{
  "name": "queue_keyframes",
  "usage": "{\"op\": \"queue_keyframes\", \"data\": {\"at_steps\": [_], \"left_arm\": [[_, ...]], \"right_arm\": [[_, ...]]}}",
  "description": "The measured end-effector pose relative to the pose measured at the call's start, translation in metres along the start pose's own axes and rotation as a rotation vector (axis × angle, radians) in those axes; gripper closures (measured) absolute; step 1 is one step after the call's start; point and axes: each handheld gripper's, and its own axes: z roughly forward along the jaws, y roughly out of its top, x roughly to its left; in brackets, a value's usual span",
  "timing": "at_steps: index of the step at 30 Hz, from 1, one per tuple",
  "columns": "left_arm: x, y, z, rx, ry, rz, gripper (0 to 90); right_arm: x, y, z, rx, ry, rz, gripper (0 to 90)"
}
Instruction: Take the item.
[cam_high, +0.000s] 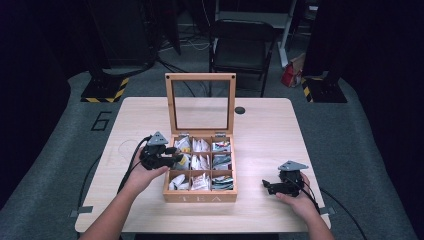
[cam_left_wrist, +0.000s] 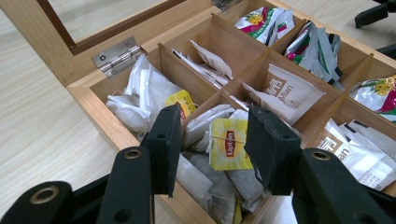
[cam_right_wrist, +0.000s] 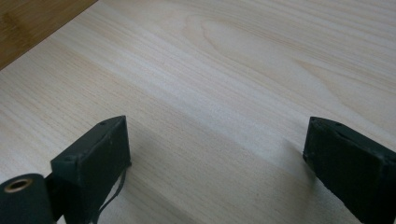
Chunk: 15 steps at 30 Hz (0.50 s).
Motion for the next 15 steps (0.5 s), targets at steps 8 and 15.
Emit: {"op": "queue_keyframes", "data": {"at_steps": [8, 15], "left_arm": [[-0.0015, 0.0002, 0.0058, 0.002, -0.008, -0.002, 56.5], [-0.0031, 0.0003, 0.0090, 0.016, -0.029, 0.012, 57.4]], "right_arm": [[0.0000, 0.0000, 0.0000, -0.001, -0.001, 0.000, 6.6], [0.0000, -0.0001, 0.0001, -0.002, -0.001, 0.000, 6.6]]}}
